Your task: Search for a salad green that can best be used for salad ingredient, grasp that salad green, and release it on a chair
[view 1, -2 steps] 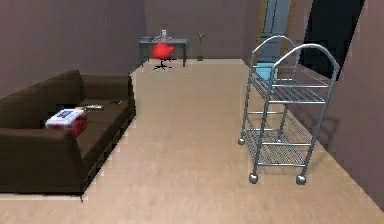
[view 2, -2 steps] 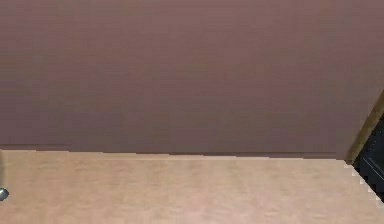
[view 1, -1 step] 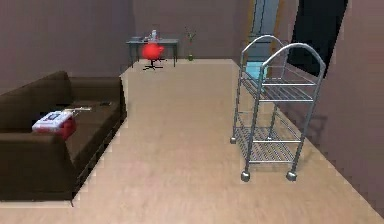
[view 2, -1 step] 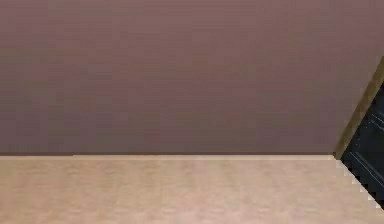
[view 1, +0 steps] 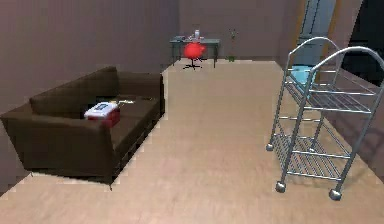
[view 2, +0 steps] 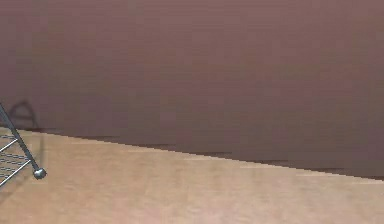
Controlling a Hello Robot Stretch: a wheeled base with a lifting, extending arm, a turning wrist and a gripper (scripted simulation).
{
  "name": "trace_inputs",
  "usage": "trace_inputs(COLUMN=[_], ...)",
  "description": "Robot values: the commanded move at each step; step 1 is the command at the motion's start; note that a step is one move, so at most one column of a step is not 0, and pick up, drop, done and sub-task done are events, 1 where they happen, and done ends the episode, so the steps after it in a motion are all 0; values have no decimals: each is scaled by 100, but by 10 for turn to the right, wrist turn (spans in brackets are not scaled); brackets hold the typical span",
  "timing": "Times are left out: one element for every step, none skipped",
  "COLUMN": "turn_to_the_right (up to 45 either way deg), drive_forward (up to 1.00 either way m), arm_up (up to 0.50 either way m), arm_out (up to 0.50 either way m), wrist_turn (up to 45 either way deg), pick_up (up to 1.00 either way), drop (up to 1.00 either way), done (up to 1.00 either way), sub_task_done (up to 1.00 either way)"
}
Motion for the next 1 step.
trace_inputs(turn_to_the_right=[0], drive_forward=[100], arm_up=[0], arm_out=[0], wrist_turn=[0], pick_up=[0], drop=[0], done=[0], sub_task_done=[0])
